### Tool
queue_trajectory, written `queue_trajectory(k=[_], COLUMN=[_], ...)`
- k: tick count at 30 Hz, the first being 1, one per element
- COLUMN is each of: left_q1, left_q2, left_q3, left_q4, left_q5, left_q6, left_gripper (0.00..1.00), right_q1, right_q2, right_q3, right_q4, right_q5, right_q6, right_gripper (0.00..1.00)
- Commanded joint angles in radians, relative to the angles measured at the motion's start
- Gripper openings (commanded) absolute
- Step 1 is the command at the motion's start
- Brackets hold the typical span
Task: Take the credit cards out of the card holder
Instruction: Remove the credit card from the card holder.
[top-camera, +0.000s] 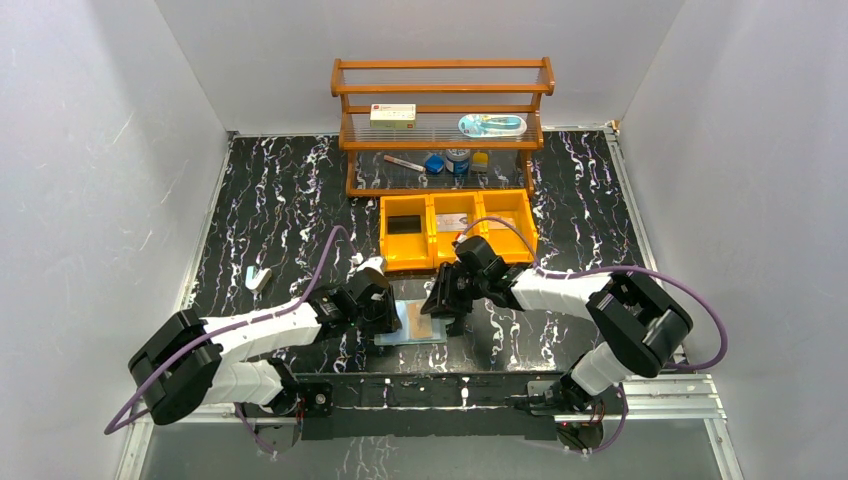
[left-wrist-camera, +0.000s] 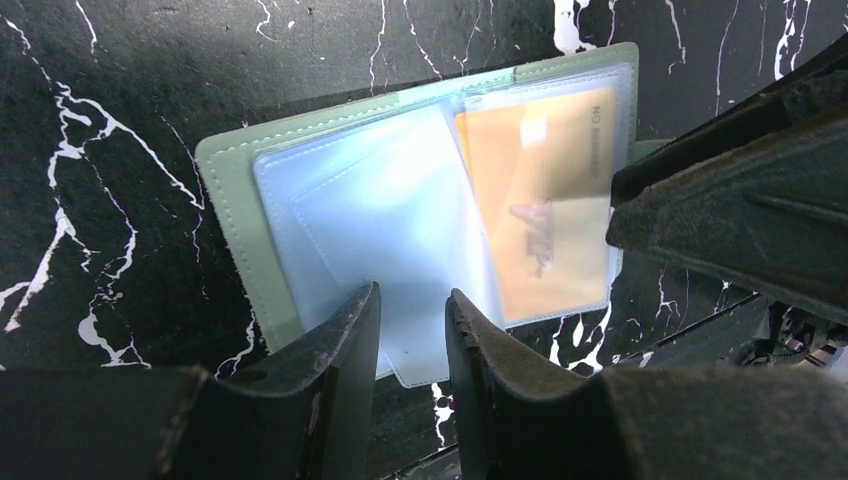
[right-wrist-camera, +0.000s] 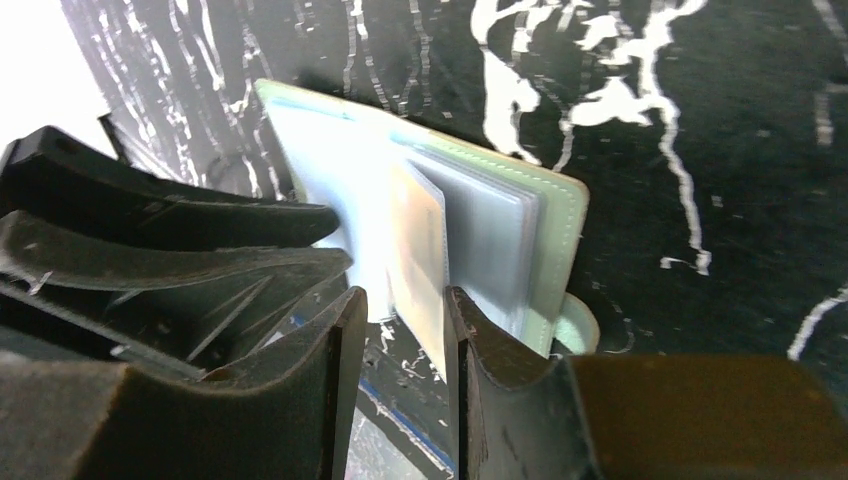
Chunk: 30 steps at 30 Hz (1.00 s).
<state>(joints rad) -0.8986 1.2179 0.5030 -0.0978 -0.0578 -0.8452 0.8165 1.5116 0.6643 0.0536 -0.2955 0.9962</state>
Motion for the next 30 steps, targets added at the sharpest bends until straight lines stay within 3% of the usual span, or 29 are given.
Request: queue_trajectory(k=[1, 10, 20, 30], left_q1=[-0.004, -0.004, -0.003, -0.004], left_q2=[-0.004, -0.073, -0.158, -0.254], left_q3=[-0.021, -0.025, -0.010, -0.004], left_q4=[-0.032, -0.079, -0.224, -0.355], left_q5=[0.007, -0.034, -0.175, -0.276], left_q6=[-0.003, -0.023, -0.080, -0.150], left_gripper=[0.29, 0.27, 0.27, 0.27], right_q1=[0.021, 0.046, 0.117, 0.150], right_q2=[-0.012, 0.032, 0.173, 0.217], right_q3=[0.067, 0.115, 0.234, 0.280], right_q4=[0.103, 0.120, 0.104, 0.139], right_q5=[-0.100, -0.077, -0.075, -0.093], right_q6=[-0.001, 0.005, 0.002, 0.025], right_gripper=[0.42, 0.42, 0.42, 0.38])
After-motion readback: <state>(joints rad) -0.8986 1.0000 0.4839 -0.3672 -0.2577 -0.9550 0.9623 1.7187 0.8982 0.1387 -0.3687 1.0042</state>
